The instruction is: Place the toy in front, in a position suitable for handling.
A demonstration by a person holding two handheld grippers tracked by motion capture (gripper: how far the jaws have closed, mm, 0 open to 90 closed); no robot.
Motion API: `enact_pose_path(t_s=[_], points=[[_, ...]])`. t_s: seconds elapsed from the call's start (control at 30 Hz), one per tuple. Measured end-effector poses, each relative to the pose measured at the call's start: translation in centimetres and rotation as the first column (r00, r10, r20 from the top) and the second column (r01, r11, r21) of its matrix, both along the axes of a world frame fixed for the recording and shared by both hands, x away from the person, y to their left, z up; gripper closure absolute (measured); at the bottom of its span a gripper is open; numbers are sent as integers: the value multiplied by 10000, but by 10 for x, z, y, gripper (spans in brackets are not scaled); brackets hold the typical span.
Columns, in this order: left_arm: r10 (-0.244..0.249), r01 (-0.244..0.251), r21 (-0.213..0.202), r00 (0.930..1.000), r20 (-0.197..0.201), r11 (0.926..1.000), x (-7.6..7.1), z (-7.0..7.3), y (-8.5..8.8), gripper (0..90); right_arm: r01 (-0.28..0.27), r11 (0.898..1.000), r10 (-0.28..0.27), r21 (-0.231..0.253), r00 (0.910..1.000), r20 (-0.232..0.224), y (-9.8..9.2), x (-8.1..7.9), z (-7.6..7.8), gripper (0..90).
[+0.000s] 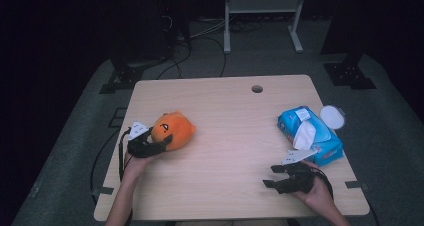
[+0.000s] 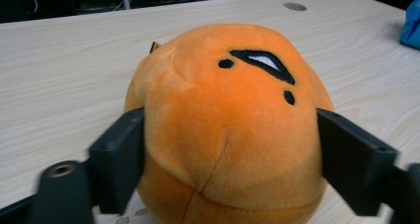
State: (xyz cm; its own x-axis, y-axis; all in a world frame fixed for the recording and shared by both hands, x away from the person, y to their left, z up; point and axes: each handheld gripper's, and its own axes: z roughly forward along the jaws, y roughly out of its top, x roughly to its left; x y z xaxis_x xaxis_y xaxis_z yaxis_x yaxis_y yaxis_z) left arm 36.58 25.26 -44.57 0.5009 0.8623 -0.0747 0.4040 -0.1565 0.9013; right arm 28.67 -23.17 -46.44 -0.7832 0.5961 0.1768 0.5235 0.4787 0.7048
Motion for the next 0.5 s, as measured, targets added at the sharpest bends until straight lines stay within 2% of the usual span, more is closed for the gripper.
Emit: enact_pose_path(t_s=[0.1,0.17,0.33,0.5], points=[[27,-26,-669,10000,18,9978,0,3,3,294,5,10000,-5,35,10000,3,0,0,0,334],[-152,164,-952,9998,137,9953,-1,5,4,334,31,10000,-31,-4,10000,-53,0,0,-1,334],[-427,465,-1212,9985,338,9915,-4,10,-2,385,5,10000,-5,-15,10000,35,1,-1,1,334],[-920,1011,-1626,9938,629,9815,-8,18,-15,399,-6,10000,6,-72,10000,22,0,0,0,334]])
